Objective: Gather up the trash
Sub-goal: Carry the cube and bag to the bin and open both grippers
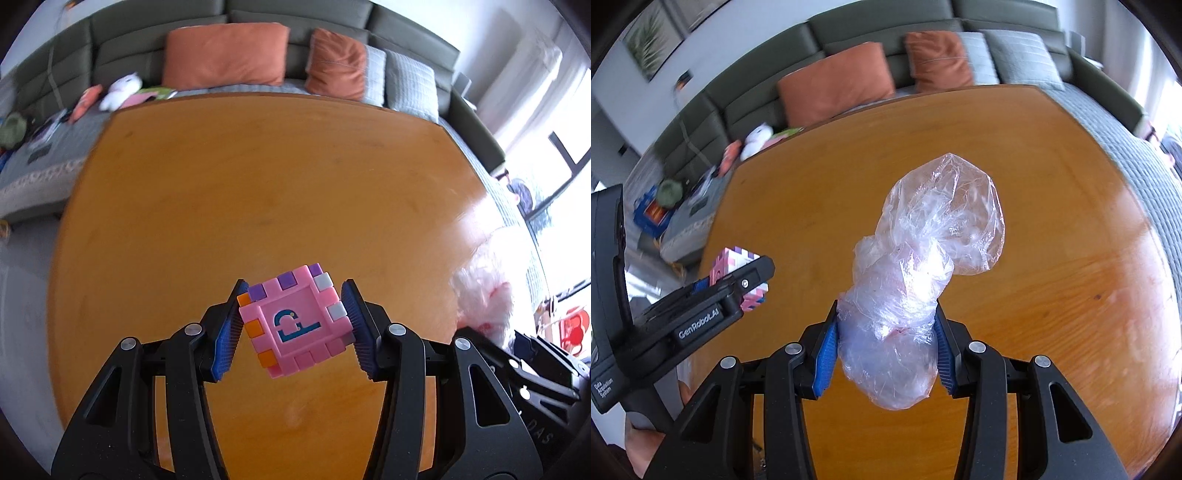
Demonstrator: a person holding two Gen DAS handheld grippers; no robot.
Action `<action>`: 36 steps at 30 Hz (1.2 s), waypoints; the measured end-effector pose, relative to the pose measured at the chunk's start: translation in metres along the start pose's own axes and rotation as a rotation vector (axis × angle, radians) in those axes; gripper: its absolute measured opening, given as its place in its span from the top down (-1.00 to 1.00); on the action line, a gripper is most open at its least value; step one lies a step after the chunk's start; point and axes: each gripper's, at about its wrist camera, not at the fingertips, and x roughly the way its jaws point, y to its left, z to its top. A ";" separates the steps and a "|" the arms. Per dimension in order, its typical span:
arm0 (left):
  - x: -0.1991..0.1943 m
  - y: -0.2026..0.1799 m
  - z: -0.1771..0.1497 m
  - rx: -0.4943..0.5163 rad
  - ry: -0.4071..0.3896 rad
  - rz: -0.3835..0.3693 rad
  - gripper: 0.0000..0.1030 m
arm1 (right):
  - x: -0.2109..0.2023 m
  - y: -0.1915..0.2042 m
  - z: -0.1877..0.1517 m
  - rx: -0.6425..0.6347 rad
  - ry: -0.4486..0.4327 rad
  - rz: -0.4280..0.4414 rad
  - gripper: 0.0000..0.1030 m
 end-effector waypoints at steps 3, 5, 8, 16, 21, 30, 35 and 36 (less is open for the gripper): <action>-0.018 0.033 -0.018 -0.034 -0.013 0.019 0.01 | 0.004 0.031 -0.009 -0.045 0.016 0.016 0.10; -0.032 0.058 -0.030 -0.059 -0.023 0.036 0.00 | 0.008 0.055 -0.015 -0.080 0.029 0.035 0.10; -0.049 0.097 -0.048 -0.115 -0.031 0.058 0.00 | 0.013 0.095 -0.023 -0.139 0.046 0.067 0.10; -0.091 0.197 -0.095 -0.270 -0.056 0.144 0.00 | 0.031 0.194 -0.046 -0.293 0.099 0.144 0.10; -0.118 0.257 -0.128 -0.378 -0.078 0.192 0.00 | 0.047 0.264 -0.069 -0.401 0.160 0.210 0.10; -0.158 0.354 -0.201 -0.562 -0.081 0.300 0.00 | 0.080 0.376 -0.112 -0.543 0.277 0.293 0.10; -0.166 0.397 -0.232 -0.643 -0.060 0.334 0.00 | 0.102 0.422 -0.121 -0.586 0.309 0.283 0.10; -0.166 0.405 -0.237 -0.656 -0.054 0.340 0.00 | 0.106 0.430 -0.122 -0.595 0.314 0.281 0.10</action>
